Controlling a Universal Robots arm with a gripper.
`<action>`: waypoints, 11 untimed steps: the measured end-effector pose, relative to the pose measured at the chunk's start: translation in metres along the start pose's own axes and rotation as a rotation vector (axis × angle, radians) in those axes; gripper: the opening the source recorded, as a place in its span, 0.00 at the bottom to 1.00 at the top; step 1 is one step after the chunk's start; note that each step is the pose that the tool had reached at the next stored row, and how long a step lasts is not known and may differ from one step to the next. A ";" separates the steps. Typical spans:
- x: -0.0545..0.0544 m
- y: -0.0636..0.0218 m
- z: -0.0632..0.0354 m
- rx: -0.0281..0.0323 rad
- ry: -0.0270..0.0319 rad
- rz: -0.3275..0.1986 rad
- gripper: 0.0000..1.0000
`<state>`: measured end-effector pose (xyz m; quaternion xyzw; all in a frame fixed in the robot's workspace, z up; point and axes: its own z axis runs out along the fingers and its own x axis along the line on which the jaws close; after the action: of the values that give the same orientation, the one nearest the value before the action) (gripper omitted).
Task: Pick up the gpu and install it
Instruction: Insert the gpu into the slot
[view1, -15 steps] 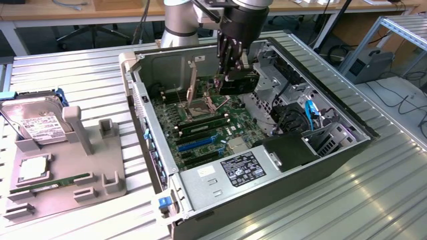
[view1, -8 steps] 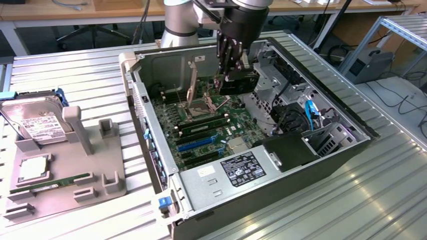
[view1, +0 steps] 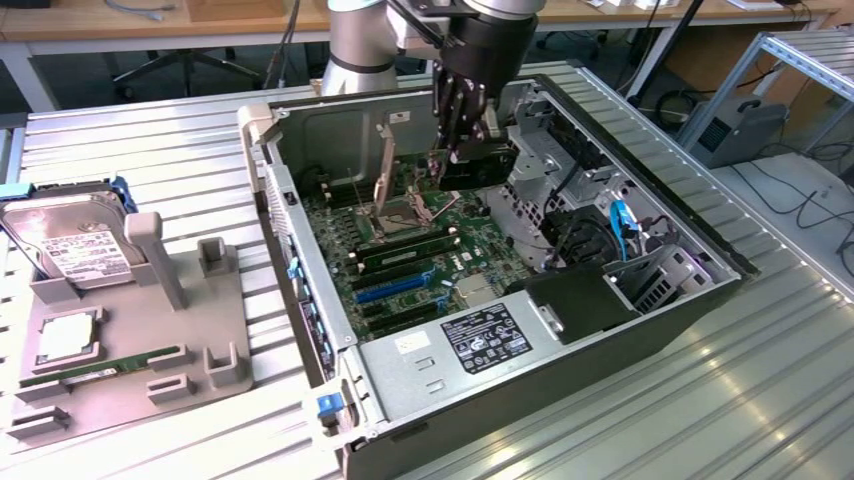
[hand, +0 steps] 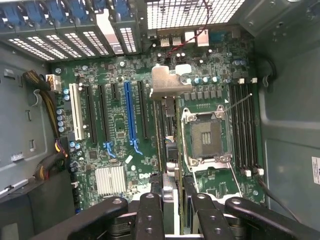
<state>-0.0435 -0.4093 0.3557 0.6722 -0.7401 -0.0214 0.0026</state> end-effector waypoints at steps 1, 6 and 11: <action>0.000 0.0000 0.0000 -0.0001 0.0000 -0.002 0.27; 0.000 0.0000 0.0002 -0.0003 0.0004 -0.012 0.27; 0.000 0.0000 0.0004 -0.0006 0.0008 -0.024 0.27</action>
<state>-0.0435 -0.4093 0.3553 0.6812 -0.7318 -0.0213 0.0028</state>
